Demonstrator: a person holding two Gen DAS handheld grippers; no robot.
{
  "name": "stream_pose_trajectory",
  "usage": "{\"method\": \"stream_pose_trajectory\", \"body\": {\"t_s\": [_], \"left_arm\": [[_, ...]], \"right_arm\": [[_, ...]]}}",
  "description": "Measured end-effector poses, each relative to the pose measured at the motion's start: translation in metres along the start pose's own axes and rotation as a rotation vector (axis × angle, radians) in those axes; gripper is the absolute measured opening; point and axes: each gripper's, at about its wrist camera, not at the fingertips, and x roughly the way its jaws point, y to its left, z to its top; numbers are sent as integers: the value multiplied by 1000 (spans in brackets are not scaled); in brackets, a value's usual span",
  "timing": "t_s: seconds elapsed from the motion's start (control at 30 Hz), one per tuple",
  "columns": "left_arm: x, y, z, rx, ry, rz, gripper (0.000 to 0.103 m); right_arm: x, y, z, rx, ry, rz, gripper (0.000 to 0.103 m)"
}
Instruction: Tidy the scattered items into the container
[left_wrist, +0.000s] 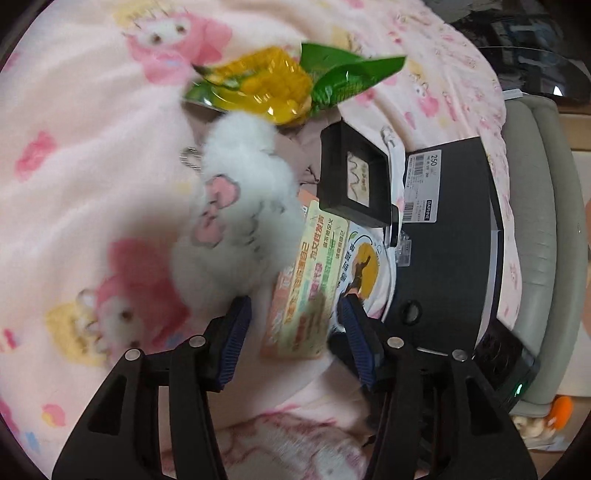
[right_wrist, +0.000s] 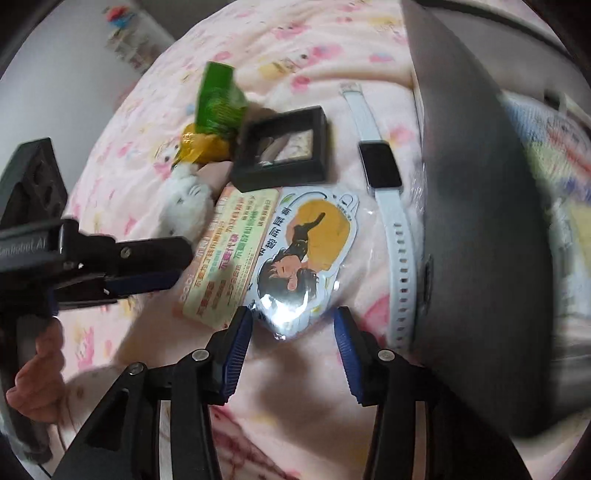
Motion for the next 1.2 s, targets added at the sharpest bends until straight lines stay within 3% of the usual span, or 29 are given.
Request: {"method": "stream_pose_trajectory", "body": {"t_s": [0.07, 0.1, 0.17, 0.23, 0.37, 0.53, 0.73, 0.9, 0.97, 1.03, 1.07, 1.2], "left_arm": [[10, -2, 2, 12, 54, 16, 39], [9, -3, -1, 26, 55, 26, 35], [2, -12, -10, 79, 19, 56, 23], [-6, -22, -24, 121, -10, 67, 20], [-16, -41, -65, 188, -48, 34, 17], [-14, -69, -117, 289, -38, -12, 17], [11, -113, -151, 383, 21, -91, 17], [42, -130, -164, 392, 73, -56, 17], [40, -132, -163, 389, 71, -58, 21], [31, -131, -163, 398, 44, -31, 42], [27, -128, -162, 397, 32, -15, 46], [13, -116, -158, 367, 34, -16, 48]], "right_arm": [[-2, 2, -2, -10, -11, 5, 43], [-7, 2, -3, -15, -24, 30, 35], [-17, 0, -6, -20, -51, 64, 28], [-33, -5, -9, -16, -89, 97, 20], [-64, -16, -19, -23, -129, 135, 17], [-113, -30, -53, -82, -158, 166, 16], [-149, -60, -101, -68, -152, 202, 16], [-149, -93, -116, 19, -141, 142, 16], [-151, -97, -116, 34, -154, 150, 16], [-153, -96, -115, 25, -156, 151, 16], [-152, -95, -113, 22, -154, 153, 16], [-140, -91, -104, 38, -134, 168, 18]]}}
